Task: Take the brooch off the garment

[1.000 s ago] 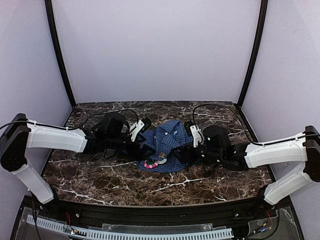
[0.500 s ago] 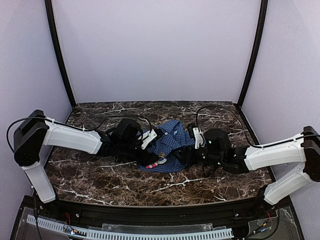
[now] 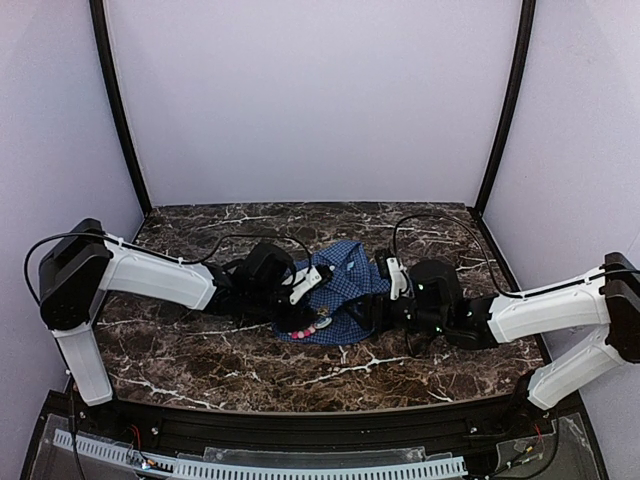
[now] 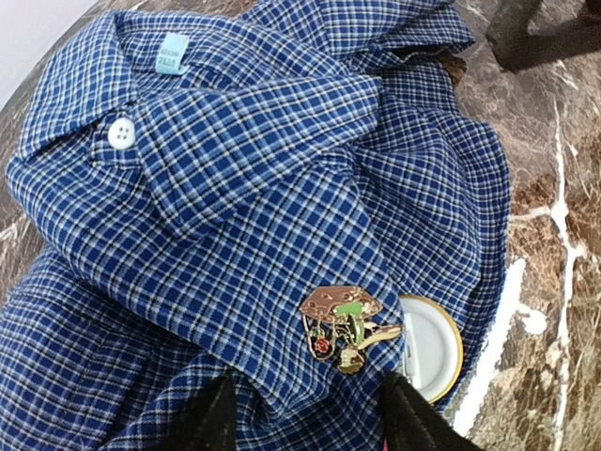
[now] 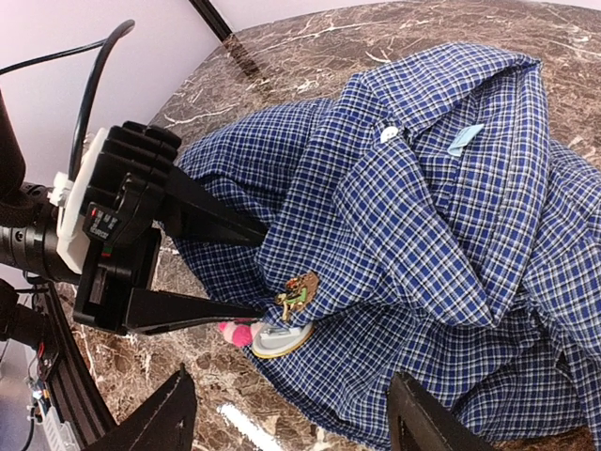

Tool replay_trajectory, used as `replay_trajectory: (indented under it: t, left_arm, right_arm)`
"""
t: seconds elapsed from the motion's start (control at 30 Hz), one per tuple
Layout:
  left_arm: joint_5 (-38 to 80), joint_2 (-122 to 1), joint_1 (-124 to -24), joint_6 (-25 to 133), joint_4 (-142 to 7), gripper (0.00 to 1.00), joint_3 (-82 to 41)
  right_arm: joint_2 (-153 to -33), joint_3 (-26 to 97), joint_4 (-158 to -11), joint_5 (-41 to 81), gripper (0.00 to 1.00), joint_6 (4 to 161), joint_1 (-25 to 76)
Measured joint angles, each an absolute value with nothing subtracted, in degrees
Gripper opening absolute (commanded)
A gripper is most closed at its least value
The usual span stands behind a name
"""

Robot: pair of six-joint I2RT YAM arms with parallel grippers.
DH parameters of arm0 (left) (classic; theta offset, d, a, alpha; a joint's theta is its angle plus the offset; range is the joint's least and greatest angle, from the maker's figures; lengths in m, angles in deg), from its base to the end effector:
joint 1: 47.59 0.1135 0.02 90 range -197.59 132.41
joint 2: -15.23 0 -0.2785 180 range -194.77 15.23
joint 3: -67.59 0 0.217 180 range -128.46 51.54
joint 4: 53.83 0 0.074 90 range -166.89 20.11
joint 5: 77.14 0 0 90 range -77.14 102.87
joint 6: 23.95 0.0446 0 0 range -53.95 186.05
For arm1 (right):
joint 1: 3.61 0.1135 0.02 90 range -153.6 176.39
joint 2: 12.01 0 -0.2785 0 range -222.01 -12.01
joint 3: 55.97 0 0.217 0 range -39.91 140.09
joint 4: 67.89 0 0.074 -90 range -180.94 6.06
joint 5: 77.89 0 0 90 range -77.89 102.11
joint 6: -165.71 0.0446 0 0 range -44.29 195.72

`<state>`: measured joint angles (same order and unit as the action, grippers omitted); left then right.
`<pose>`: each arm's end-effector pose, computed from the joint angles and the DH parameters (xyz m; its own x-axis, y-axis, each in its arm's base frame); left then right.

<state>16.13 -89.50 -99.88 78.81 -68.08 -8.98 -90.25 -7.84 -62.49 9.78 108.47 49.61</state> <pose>0.2241 -0.2940 0.2005 -0.2222 0.6479 -0.7286 0.8866 0.4452 0.1256 0.1563 0.2061 0.2277 -0.6316 0.0582 -0.7731 -0.5190 0.7091 0.4773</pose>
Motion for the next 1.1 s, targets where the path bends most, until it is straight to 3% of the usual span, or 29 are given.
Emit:
replay_trajectory:
  t: [0.13,0.43,1.1]
  left_arm:
    - [16.26,-89.72,-100.17,79.03,-68.15,0.21,-8.98]
    - [19.48,-89.74,-100.27,77.67,-67.23,0.01,-8.36]
    - [25.07,-87.75,-100.27,69.91,-52.11,0.01,-1.81]
  right_arm:
    - [-91.93,-7.95,-60.94,11.11,0.65,109.84,49.65]
    - [-97.50,-8.45,-55.04,14.50,0.52,115.35,49.98]
    - [-103.71,-8.32,-47.82,16.40,0.49,124.47,50.02]
